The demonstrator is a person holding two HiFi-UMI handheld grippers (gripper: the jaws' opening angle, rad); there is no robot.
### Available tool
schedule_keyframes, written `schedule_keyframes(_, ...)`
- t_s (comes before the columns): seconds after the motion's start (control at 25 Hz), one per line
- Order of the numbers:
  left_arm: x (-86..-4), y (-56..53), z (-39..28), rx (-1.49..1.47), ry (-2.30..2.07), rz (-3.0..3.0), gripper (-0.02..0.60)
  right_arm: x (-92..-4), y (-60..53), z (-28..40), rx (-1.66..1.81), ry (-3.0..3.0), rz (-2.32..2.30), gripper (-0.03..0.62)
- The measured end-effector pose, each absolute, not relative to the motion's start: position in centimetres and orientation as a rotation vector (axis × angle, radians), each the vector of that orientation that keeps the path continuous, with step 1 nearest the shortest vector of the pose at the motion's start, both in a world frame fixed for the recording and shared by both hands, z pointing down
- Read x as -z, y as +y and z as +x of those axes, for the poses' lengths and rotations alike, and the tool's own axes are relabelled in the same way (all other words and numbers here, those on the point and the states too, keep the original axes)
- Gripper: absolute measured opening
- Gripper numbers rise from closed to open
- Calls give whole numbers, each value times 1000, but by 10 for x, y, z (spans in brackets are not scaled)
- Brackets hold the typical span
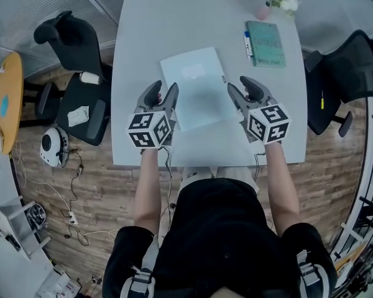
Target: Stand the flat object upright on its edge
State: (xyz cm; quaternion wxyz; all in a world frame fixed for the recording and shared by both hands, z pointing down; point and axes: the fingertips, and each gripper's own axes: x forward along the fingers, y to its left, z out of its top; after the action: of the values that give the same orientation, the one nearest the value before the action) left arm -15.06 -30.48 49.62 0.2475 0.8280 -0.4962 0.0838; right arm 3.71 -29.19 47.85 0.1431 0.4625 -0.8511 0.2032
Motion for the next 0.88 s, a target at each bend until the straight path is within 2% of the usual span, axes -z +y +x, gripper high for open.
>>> schedule_keyframes(0.88, -642, -347, -162, -331, -1305, 1969, 221, -620, -376, 36, -795, -2310, 1204, 202)
